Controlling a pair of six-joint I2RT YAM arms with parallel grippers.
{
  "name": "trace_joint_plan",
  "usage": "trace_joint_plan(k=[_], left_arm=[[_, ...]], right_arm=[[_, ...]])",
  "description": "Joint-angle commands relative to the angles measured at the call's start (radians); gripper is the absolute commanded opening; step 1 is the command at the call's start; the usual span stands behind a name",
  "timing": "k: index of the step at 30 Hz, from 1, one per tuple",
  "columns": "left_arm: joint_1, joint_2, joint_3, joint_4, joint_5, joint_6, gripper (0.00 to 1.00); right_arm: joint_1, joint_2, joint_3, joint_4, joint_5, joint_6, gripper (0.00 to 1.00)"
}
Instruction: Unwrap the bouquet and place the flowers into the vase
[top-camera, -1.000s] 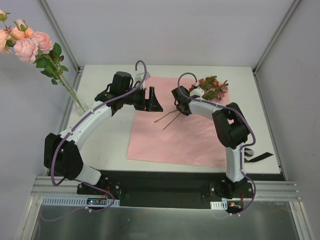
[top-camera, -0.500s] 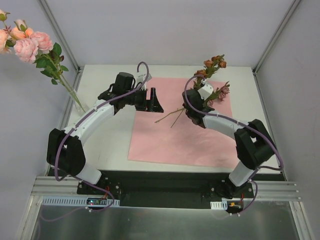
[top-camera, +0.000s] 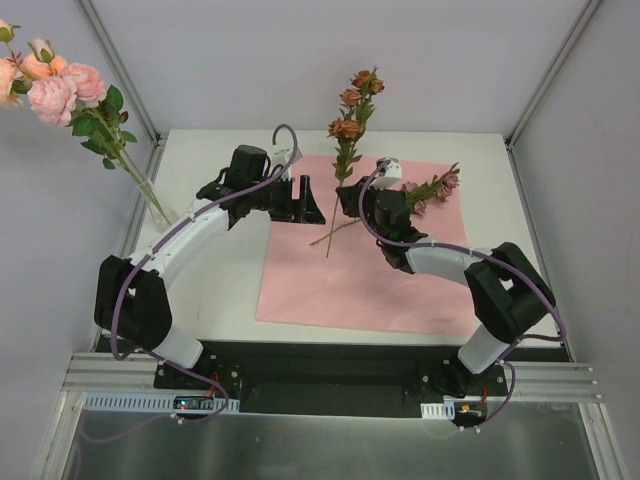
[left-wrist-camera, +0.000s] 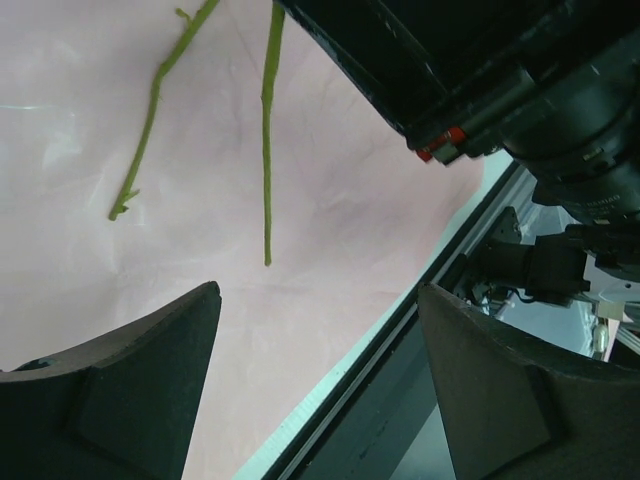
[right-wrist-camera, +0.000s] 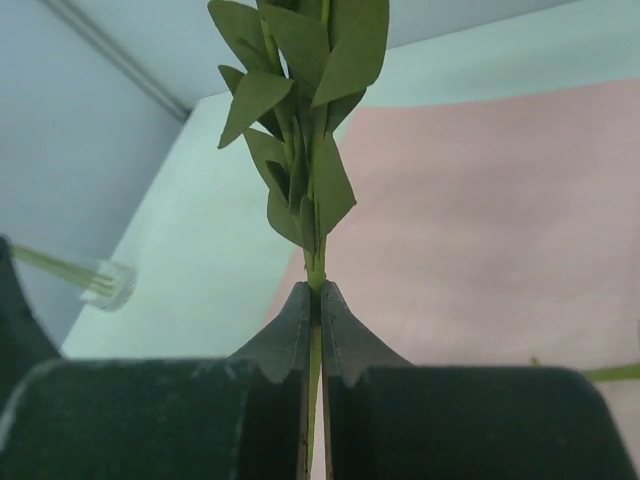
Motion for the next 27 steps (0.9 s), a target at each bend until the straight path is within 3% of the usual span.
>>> trace_joint_plan(k=[1, 8, 14, 21, 27], left_arm=[[0.035, -0.112, -0.023, 0.061, -0.093, -0.035, 0.79], [0.051, -0.268, -0.110, 0.127, -0.162, -0.149, 0.79], [0.104, -0.400, -0.172, 0.124, -0.216, -0.181, 0.86], [0.179, -0.431, -0.166, 0.122, -0.063, -0.216, 0.81], [0.182, -0.457, -0.123, 0.092, -0.033, -0.190, 0.80]], right_arm=[[0.049, -0.001, 0.023, 0.186, -0.153, -0.053, 0.01], [0.109, 0.017, 0.078, 0.189, -0.275, -0.052, 0.01], [0.145, 0.019, 0.102, 0.206, -0.364, -0.047, 0.01], [0.168, 0.022, 0.135, 0.226, -0.512, -0.042, 0.01], [0.186, -0.001, 0.138, 0.226, -0.599, -0.071, 0.01]])
